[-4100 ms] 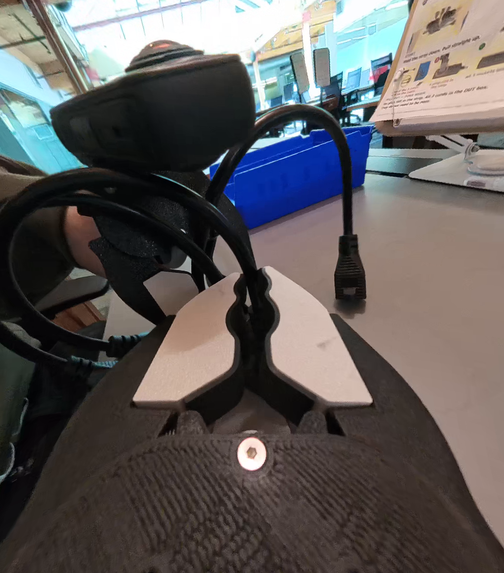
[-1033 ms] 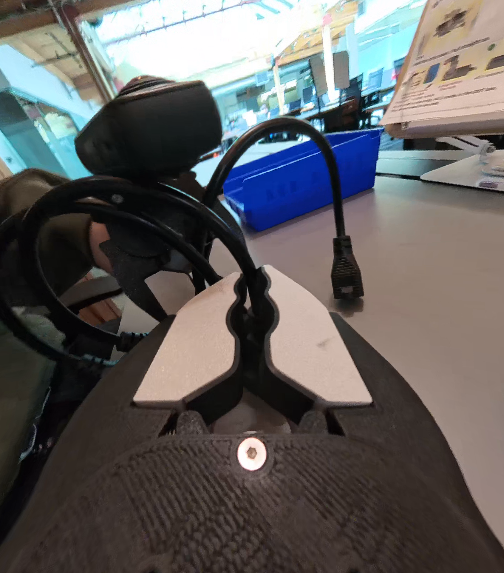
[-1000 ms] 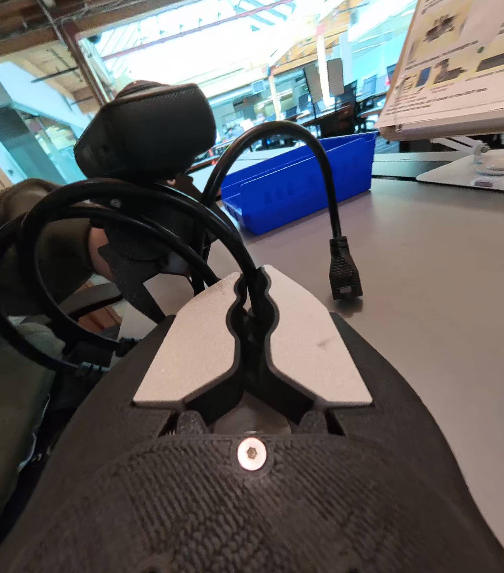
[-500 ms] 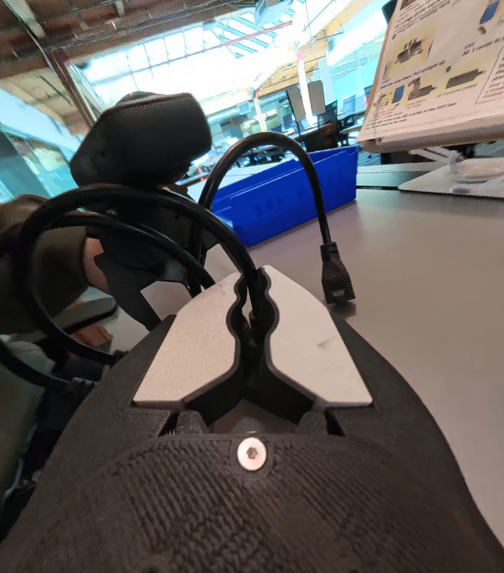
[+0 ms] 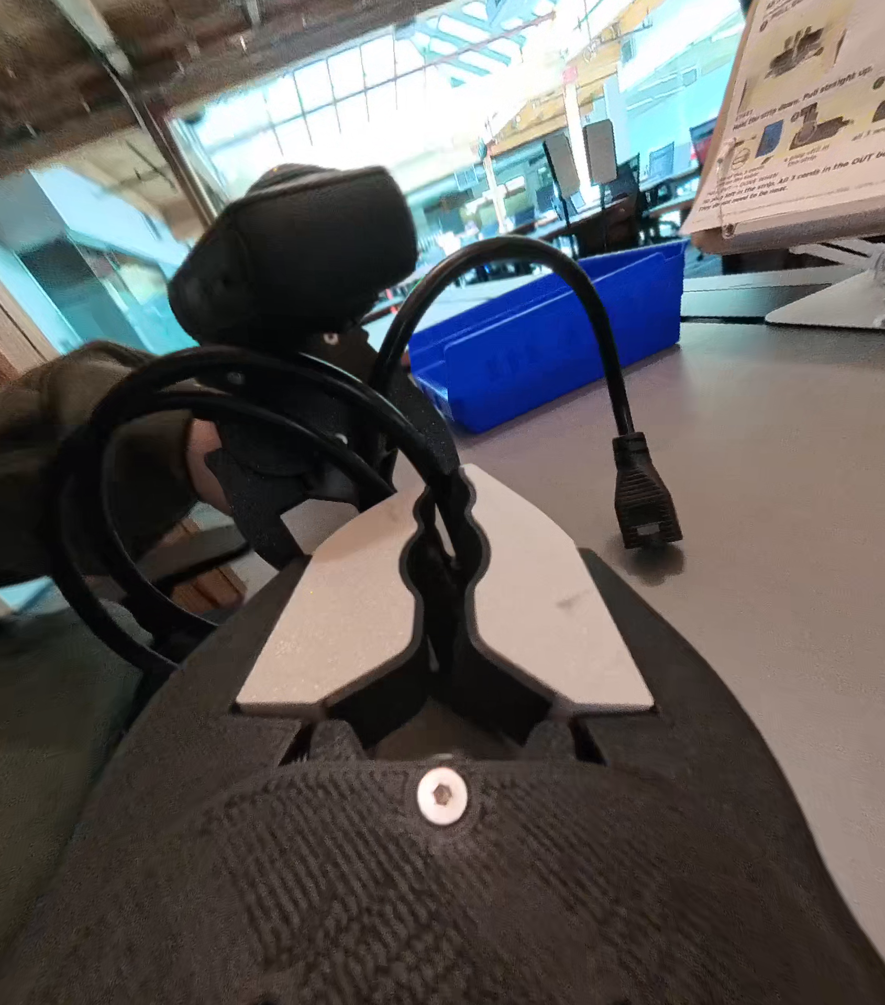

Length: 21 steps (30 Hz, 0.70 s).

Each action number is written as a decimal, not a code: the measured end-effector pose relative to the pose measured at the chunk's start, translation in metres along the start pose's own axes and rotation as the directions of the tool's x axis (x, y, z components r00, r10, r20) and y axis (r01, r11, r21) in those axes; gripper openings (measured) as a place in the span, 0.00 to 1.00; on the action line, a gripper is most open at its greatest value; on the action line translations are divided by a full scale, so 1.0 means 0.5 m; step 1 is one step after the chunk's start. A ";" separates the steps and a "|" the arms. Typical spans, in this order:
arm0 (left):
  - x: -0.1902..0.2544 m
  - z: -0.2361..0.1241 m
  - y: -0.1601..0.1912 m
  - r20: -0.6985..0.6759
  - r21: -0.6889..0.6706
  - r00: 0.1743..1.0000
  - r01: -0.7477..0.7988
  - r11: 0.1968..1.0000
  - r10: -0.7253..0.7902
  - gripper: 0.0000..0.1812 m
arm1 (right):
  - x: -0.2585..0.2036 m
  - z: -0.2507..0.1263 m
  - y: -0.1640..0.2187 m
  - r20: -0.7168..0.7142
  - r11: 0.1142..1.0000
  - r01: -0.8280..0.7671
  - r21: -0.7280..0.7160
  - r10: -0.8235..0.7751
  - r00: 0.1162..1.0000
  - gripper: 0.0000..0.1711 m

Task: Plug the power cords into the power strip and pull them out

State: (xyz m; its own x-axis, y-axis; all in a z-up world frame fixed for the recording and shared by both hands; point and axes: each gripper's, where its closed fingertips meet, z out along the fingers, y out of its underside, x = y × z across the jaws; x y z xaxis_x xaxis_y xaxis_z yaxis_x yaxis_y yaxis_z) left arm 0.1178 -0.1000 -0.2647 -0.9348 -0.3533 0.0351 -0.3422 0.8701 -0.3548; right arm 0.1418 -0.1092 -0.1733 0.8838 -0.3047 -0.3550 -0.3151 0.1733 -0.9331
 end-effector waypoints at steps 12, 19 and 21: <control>-0.002 0.004 0.003 0.034 -0.025 0.999 0.012 1.000 -0.012 0.16 | 0.007 0.003 0.001 0.019 0.999 -0.032 0.013 0.032 0.999 0.03; -0.003 0.003 0.005 0.038 -0.033 0.999 0.014 0.999 -0.012 0.16 | 0.002 0.010 0.001 0.003 0.999 0.039 -0.031 -0.039 0.999 0.02; -0.002 0.004 0.005 0.032 -0.036 0.999 0.006 0.999 -0.004 0.16 | 0.001 0.007 0.001 0.007 0.997 0.059 -0.044 -0.059 0.998 0.03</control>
State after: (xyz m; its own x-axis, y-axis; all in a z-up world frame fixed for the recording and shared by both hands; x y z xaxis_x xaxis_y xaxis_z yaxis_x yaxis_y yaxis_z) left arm 0.1180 -0.0981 -0.2673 -0.9298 -0.3680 0.0066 -0.3506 0.8800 -0.3204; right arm 0.1432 -0.1058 -0.1736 0.9031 -0.3081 -0.2991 -0.2771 0.1138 -0.9541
